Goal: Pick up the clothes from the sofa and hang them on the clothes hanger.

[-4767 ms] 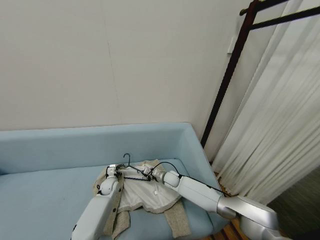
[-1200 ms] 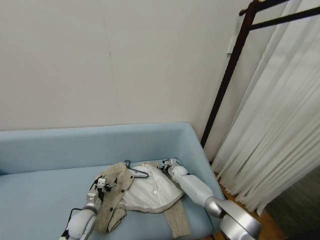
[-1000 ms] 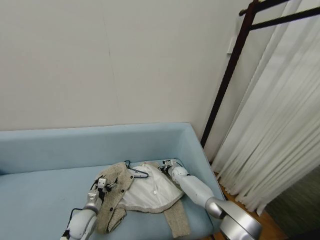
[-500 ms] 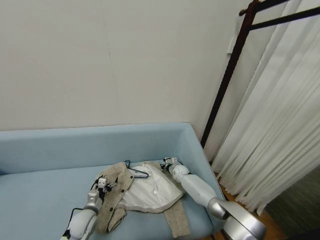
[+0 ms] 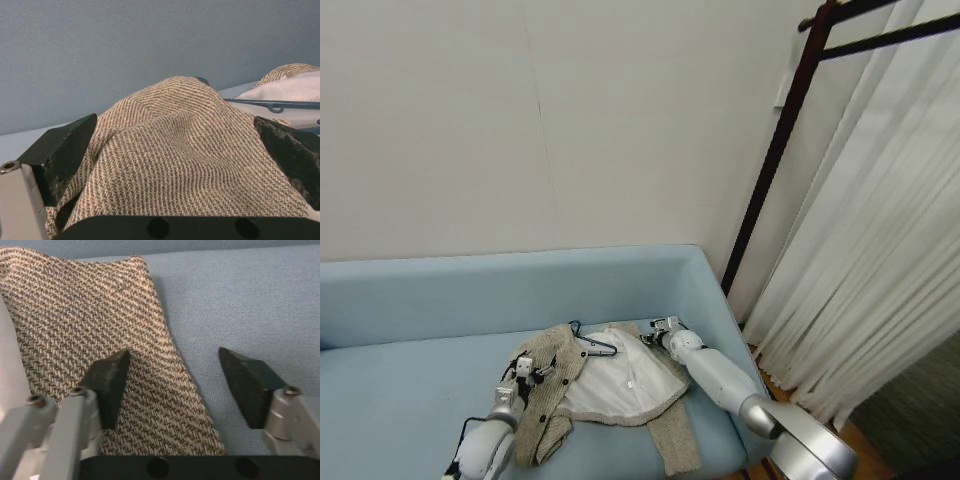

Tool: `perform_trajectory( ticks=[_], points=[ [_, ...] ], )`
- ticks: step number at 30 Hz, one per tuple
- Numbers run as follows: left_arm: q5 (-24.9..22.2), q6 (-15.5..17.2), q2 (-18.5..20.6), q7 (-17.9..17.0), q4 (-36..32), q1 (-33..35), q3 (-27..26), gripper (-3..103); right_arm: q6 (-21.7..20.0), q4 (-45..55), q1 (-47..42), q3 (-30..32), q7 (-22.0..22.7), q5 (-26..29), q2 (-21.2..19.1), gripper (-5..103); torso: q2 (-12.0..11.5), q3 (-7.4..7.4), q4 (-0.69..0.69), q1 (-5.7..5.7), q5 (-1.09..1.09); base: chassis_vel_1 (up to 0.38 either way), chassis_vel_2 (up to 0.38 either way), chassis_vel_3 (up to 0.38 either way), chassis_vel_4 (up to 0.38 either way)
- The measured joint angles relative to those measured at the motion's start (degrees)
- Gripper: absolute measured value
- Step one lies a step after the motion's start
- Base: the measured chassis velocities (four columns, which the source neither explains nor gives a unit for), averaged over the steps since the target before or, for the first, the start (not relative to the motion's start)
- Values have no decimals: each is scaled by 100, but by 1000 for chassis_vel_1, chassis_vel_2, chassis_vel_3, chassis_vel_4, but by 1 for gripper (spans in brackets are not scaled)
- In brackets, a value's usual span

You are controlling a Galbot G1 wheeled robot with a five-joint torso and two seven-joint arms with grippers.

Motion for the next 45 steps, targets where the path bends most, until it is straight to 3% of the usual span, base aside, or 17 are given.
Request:
perform_trajectory(
  ticks=[2, 5, 8, 13, 16, 17, 19, 20, 23, 26, 28, 32, 34, 38, 40, 42, 45],
  points=[
    [0, 0, -7, 1, 11, -8, 6, 100, -6, 14, -6, -1, 2, 9, -1, 62, 0, 0, 0, 0, 0, 0, 0, 0, 0],
    [0, 0, -23, 2, 41, -29, 22, 100, -58, 113, -40, -7, 44, 112, -3, 79, 0, 0, -1, 0, 0, 0, 0, 0, 0],
    [0, 0, -29, 2, 56, -39, 31, 100, -87, 150, -59, -8, 70, 152, 5, 85, 0, 0, -1, 0, 0, 0, 0, 0, 0],
    [-1, -13, -24, 3, 90, -61, 37, 100, -47, 132, -105, -18, 71, 82, 80, 102, 0, 0, -1, 0, 0, 0, 0, 0, 0],
    [-2, -32, -15, 3, 105, -66, 37, 100, 31, 101, -109, -29, 73, 41, 102, 100, 0, 0, -1, 0, 0, 0, 0, 0, 0],
    [-2, -53, -14, 3, 119, -72, 37, 100, 78, 92, -109, -41, 84, 17, 108, 90, 0, 0, -1, 0, -1, 0, 0, 0, 0],
    [-2, -65, -15, 3, 128, -75, 37, 100, 101, 92, -110, -45, 91, 7, 108, 90, 0, 0, -1, 0, -1, 0, 0, 0, 0],
    [-2, -79, -20, 3, 136, -80, 41, 100, 141, 96, -114, -59, 118, -14, 105, 79, 0, 0, -1, 0, 0, 0, 0, 0, 0],
    [-2, -96, -31, 4, 143, -88, 53, 100, 220, 125, -129, -86, 178, -34, 93, 74, 0, 0, -1, 0, 0, 0, 0, 0, 0],
    [-2, -128, -39, 4, 150, -110, 65, 100, 276, 233, -172, -125, 285, -43, 50, 57, 0, 0, 0, 0, 0, 0, 0, 0, 0],
    [-2, -135, -43, 4, 154, -120, 67, 100, 281, 269, -191, -134, 309, -56, 36, 57, 0, 0, 0, 0, 0, 0, 0, 0, 0],
    [-2, -160, -54, 3, 158, -145, 71, 100, 303, 411, -267, -163, 371, -85, -11, 36, 0, 0, 0, 0, 0, 0, 0, 0, 0],
    [-2, -162, -59, 2, 156, -145, 71, 100, 304, 451, -284, -173, 385, -88, -24, 36, 0, 0, 0, 0, 0, 0, 0, 0, 0],
    [-2, -187, -76, -8, 129, -125, 72, 100, 306, 601, -350, -196, 432, -107, -72, 14, 0, 0, 0, 0, 0, 0, 0, 0, 0],
    [-1, -192, -79, -10, 118, -114, 71, 100, 309, 631, -367, -197, 442, -113, -80, 14, 0, 0, 0, 0, 0, 0, 0, 0, 0],
    [0, -199, -80, -14, 100, -99, 67, 100, 332, 674, -397, -197, 456, -140, -97, 4, 0, 0, 1, 0, 0, 0, 0, 0, 0],
    [1, -202, -81, -17, 82, -91, 66, 100, 379, 749, -439, -180, 502, -198, -124, 1, 0, 0, 0, 0, 1, 0, 0, 0, 0]
  ],
)
